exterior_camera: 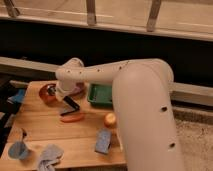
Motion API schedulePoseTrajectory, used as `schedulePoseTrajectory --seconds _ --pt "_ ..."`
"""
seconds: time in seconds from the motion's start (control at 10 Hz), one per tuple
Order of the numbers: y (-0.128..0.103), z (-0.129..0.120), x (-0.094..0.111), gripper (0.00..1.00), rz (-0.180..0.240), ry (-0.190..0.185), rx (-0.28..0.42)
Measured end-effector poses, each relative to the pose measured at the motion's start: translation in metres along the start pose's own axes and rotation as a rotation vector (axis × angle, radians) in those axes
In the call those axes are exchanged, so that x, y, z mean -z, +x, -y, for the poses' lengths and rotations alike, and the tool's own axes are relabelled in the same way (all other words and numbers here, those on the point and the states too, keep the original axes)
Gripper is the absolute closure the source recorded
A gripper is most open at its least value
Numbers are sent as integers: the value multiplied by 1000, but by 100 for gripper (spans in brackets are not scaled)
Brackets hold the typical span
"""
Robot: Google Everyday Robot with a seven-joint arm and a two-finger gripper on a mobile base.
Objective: Wipe table surface with brush
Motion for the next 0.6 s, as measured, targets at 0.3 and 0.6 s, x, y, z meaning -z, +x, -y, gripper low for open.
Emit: schedulePoseTrajectory --seconds 0.3,0.6 --pt "21 -8 11 100 -13 -7 -3" --pt "40 -42 14 100 -52 -49 23"
